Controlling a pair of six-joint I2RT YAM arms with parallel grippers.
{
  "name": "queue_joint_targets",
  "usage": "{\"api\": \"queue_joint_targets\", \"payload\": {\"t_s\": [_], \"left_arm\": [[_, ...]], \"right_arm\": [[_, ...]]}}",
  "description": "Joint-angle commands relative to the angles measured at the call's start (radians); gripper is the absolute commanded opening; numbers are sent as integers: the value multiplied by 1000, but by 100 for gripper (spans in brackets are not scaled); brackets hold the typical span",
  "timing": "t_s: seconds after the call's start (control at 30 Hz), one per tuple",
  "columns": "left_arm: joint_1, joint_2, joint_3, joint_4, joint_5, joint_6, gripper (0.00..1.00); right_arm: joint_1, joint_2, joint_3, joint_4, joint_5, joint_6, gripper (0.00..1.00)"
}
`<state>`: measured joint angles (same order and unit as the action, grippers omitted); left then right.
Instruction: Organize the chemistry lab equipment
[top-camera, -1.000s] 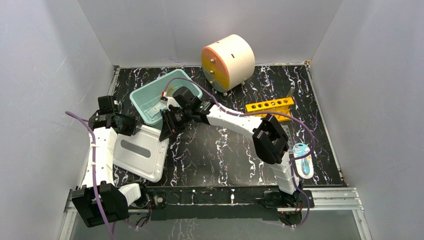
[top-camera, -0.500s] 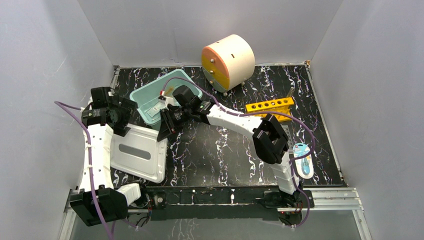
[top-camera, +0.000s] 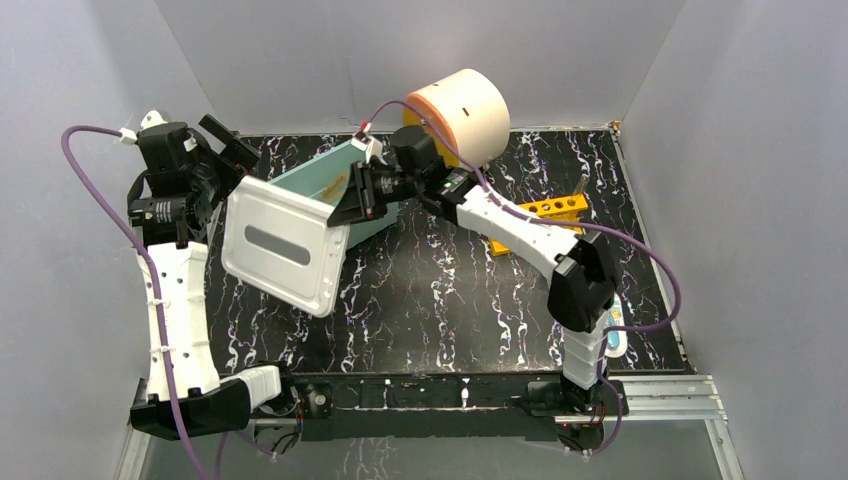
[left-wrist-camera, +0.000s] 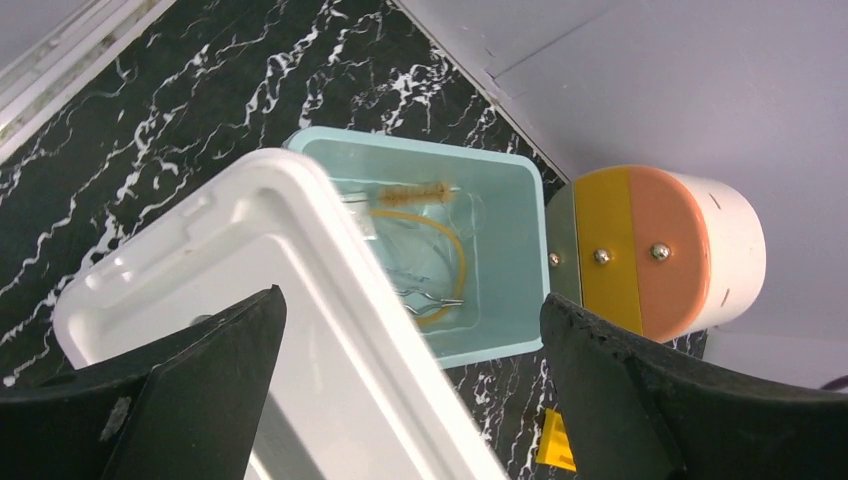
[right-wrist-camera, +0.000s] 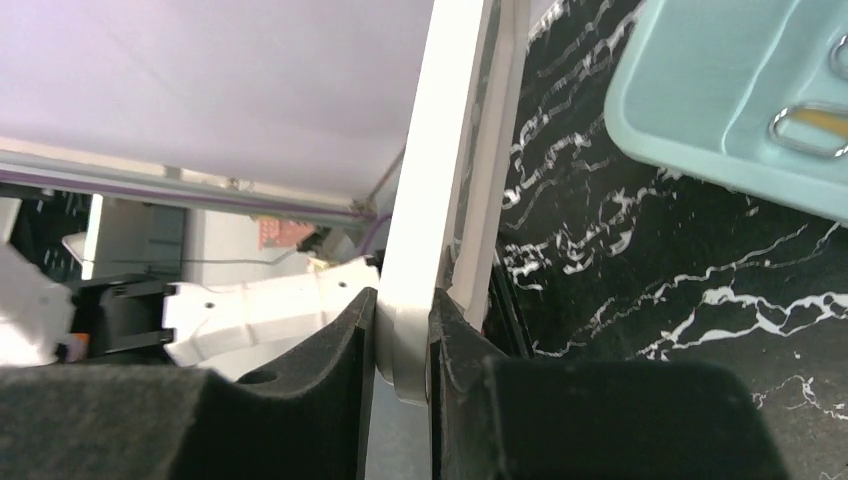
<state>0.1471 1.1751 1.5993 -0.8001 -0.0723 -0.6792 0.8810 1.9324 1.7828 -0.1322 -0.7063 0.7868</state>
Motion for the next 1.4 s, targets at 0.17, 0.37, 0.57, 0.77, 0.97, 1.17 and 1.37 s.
{"api": "queue_joint_targets", "payload": {"t_s": [0.17,0.37,0.57,0.77,0.97,1.17,1.37], "left_arm": [[-20,57,97,20,62,92,98],[-61,88,146,114,302,174,98],[-61,104,89,106,288,246,98],[-48,196,122,18,303,263,98],[14,253,114,55,545,257,98],[63,280,50,170,901,238,98],[64,267,-98,371,1165,112,98]], "right_arm": [[-108,-173,-62,222,-10,126,12],[-218,-221,-118,235,15,153,12],[-304,-208,-110,228,-96,159,12],[-396,-226,-131,241,-287,159,11],[-478,-258,-179,349,-474,233,9],[-511,-290,-224,455,-581,301,9],[-519,-299,-245,510,-600,360,9]]}}
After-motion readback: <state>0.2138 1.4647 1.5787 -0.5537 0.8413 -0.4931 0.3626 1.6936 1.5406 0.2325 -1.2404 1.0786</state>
